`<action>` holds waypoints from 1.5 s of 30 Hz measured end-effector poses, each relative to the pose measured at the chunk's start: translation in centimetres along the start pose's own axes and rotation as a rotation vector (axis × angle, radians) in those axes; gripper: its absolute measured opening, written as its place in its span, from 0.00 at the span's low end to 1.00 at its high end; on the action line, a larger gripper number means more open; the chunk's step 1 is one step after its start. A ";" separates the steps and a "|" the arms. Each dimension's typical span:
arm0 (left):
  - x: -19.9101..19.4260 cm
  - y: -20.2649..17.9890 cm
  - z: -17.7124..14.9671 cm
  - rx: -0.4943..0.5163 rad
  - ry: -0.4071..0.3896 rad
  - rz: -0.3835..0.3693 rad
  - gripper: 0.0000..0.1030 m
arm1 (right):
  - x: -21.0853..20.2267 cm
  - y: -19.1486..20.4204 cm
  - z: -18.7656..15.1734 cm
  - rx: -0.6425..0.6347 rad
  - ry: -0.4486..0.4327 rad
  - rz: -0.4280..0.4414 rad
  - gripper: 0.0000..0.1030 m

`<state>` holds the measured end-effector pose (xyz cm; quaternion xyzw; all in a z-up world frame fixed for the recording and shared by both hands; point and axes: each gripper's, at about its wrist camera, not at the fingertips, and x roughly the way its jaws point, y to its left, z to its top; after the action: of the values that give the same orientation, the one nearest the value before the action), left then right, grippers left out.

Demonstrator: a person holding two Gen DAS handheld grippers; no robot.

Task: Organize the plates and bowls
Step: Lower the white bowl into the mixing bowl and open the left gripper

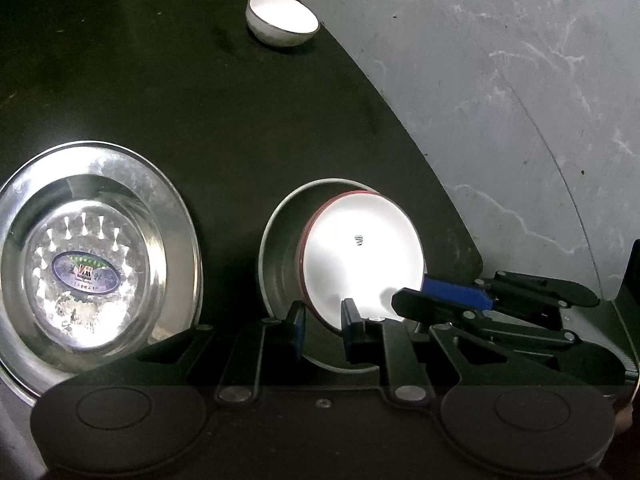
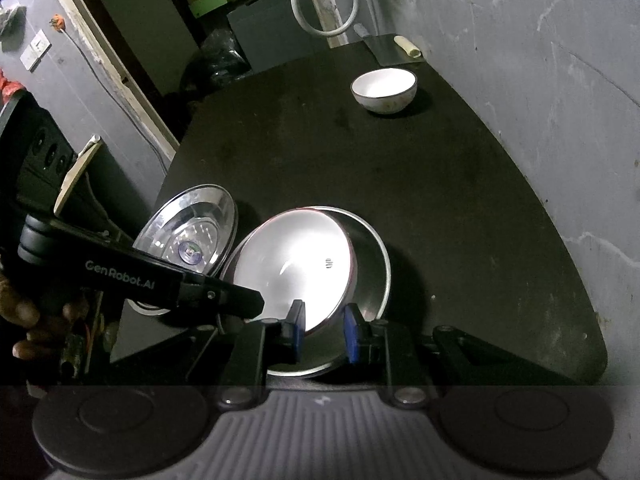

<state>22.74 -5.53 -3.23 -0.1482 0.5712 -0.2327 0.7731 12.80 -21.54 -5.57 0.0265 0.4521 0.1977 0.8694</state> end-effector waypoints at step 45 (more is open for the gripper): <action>0.3 -0.4 0.1 0.028 0.022 0.022 0.25 | 0.8 0.1 0.2 -0.018 0.027 -0.022 0.26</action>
<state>22.86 -6.03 -3.24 -0.1284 0.5780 -0.2336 0.7713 13.34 -21.17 -6.01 0.0111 0.4623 0.1923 0.8655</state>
